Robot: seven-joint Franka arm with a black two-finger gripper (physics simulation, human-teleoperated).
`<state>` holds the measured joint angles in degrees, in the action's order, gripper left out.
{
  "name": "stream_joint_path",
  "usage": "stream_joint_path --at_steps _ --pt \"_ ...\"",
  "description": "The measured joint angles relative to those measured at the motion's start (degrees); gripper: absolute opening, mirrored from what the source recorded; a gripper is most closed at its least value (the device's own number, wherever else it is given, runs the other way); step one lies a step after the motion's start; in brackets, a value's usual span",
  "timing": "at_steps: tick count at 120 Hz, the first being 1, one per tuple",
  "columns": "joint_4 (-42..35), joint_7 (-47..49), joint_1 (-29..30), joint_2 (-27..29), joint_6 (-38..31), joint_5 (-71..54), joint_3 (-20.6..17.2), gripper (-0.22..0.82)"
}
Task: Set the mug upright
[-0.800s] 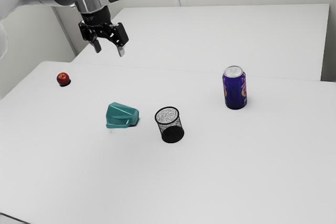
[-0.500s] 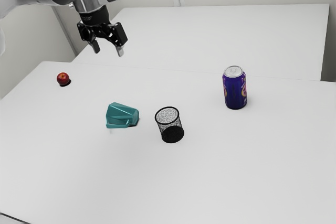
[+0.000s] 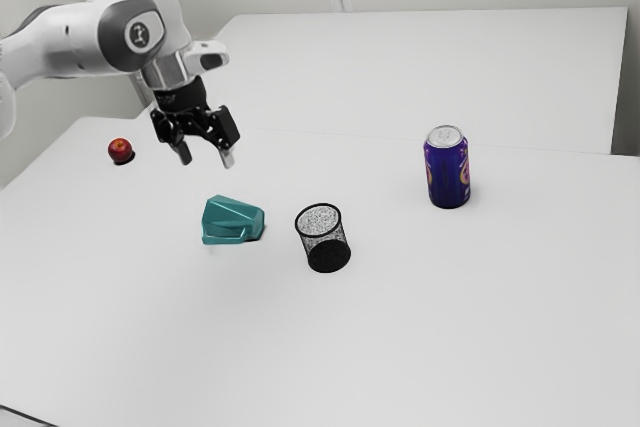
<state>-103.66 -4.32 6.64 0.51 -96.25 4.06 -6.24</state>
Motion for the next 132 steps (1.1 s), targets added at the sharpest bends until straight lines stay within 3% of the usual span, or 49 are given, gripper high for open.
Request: stream_joint_path --at_steps 23,48,69,132 --pt "-5.7 -6.5 2.0 -0.2 -8.3 4.4 0.0 0.60" --pt "-7.7 -12.5 6.1 -4.1 -12.1 13.4 0.1 0.60" --pt "-7.6 -19.1 17.4 -8.0 -13.3 21.6 0.3 0.60" --pt "-0.9 -48.2 23.5 -20.4 -10.9 33.4 0.2 0.60"
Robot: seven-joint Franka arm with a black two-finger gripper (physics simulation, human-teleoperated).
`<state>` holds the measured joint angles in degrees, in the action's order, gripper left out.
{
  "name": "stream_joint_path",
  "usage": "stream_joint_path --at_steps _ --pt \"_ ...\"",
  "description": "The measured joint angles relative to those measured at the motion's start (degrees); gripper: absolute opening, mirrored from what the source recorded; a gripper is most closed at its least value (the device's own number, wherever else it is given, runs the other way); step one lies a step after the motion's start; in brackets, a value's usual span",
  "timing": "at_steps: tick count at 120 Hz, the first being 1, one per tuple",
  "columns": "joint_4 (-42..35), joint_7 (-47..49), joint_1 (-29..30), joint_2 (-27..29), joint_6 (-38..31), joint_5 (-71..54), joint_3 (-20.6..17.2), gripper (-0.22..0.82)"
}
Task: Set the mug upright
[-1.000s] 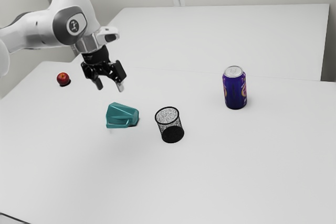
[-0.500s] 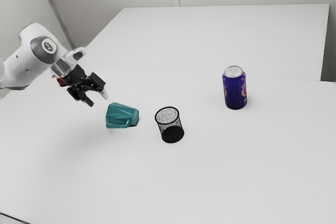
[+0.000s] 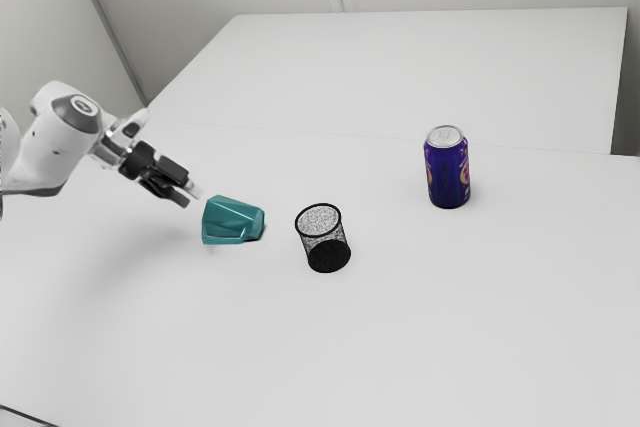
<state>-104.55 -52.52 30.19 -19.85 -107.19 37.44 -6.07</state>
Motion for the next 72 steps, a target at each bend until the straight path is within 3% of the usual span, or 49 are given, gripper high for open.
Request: stream_joint_path --at_steps 17,72 --pt "2.9 -6.2 0.0 -4.0 1.2 2.3 -0.1 0.60" --pt "3.3 -18.4 0.0 -9.1 7.3 12.0 -0.2 0.60"
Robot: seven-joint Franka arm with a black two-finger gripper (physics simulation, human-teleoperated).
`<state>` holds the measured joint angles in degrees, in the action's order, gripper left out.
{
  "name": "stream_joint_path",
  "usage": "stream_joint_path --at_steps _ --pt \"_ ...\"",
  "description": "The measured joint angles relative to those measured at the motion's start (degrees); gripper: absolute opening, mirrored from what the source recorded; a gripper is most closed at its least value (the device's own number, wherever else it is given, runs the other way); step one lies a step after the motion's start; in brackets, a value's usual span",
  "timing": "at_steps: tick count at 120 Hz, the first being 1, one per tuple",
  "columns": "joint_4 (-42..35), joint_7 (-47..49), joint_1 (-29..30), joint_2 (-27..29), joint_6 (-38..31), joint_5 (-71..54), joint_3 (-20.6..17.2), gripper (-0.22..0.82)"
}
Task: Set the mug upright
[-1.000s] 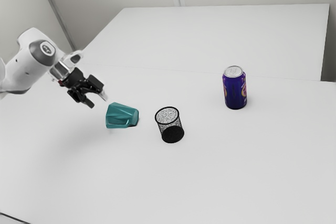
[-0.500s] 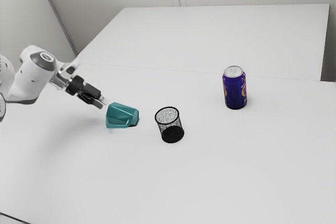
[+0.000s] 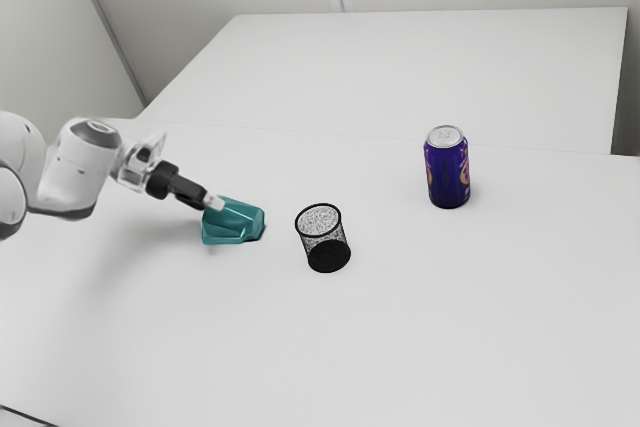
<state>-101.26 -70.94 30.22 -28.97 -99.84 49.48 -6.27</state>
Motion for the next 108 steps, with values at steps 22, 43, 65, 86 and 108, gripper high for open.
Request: stream_joint_path --at_steps 22,43,65,86,108 --pt "0.0 -2.8 0.2 -1.0 2.0 1.6 0.1 0.44" --pt "0.0 -4.7 0.6 -1.0 3.3 1.6 0.1 0.18" --pt "0.0 -6.3 0.5 -0.7 4.1 1.6 0.1 -0.05" --pt "0.0 -7.5 0.6 -0.6 4.4 1.7 0.0 -0.13" --pt "0.0 -8.5 0.7 -0.4 4.6 1.2 0.1 -0.14"
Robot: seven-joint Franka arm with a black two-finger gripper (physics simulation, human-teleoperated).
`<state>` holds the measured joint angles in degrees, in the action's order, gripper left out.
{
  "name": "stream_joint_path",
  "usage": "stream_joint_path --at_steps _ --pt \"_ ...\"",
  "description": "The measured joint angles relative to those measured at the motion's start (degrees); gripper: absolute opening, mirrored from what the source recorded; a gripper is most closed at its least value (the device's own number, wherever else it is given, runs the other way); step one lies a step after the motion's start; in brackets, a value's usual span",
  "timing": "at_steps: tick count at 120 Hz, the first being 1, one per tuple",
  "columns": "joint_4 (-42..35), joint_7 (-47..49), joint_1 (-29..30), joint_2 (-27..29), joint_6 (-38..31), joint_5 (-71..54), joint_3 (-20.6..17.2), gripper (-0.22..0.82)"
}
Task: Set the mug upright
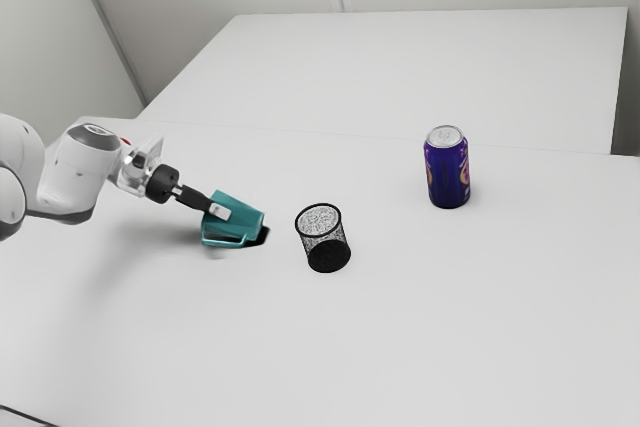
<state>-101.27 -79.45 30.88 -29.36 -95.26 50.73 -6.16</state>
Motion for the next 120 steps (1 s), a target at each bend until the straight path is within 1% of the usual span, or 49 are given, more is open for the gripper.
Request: stream_joint_path --at_steps 20,36,48,64,90,105,120 --pt "-0.1 -0.7 -0.6 2.0 -0.2 -0.6 -0.1 -0.14" --pt "-1.8 -1.0 -2.5 5.7 -2.1 -2.6 -0.2 -0.15" --pt "-4.1 -1.1 -4.5 8.6 -5.8 -5.1 -0.2 -0.15" --pt "-8.1 -0.5 -7.4 12.3 -12.8 -9.2 -0.3 -0.15" --pt "-13.7 4.8 -13.0 17.6 -24.5 -20.5 -0.6 -0.15" --pt "-15.8 9.4 -13.6 19.7 -29.3 -28.1 -2.9 -0.15" --pt "-17.7 15.2 -13.7 21.3 -32.2 -34.8 -5.0 -0.15"
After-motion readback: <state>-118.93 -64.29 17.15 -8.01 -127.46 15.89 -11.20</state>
